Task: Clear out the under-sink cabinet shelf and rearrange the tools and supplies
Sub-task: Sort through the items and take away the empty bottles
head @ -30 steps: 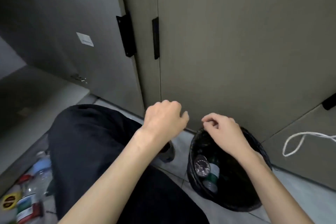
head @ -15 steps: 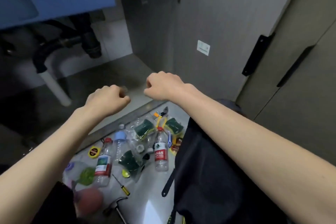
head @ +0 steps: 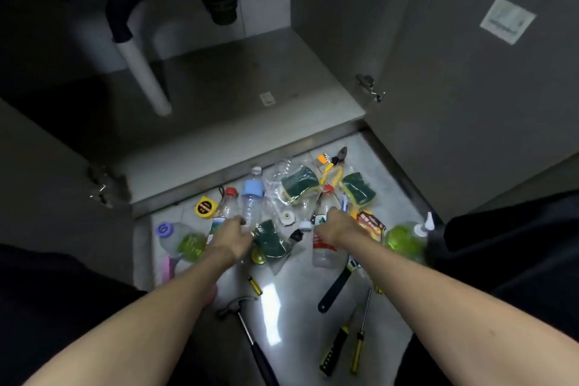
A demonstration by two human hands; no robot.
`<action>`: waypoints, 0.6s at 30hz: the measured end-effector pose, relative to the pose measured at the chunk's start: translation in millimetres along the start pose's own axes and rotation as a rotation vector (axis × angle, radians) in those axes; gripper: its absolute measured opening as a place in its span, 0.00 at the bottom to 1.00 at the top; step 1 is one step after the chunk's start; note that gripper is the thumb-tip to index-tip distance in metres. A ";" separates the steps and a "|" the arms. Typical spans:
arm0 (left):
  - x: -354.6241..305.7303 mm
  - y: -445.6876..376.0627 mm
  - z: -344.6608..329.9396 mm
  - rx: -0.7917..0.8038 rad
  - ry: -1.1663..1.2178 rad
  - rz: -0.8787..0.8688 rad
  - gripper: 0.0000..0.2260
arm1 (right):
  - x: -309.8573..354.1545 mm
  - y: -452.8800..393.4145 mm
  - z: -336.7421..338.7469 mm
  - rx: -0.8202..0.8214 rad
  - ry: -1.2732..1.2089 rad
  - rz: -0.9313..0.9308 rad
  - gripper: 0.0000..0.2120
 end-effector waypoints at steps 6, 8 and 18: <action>13.0 -38.8 -23.4 -0.232 0.051 0.010 0.13 | -50.4 -32.0 -55.4 -0.066 -0.244 -0.098 0.26; 10.3 -54.3 -24.5 -0.223 0.077 0.051 0.14 | -59.3 -39.8 -68.5 -0.068 -0.360 -0.132 0.26; 5.7 -85.4 -44.5 -0.110 0.071 0.189 0.20 | -63.8 -62.2 -98.6 -0.079 -0.504 -0.165 0.27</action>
Point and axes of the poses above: each hand's wrist, its own y-axis away from the middle knuckle, its own z-axis out of the back of the hand, x = y × z, the point moved 2 cm from there along -y, towards the middle knuckle, and after that the axes turned 8 degrees about x, right-handed, at the moved point
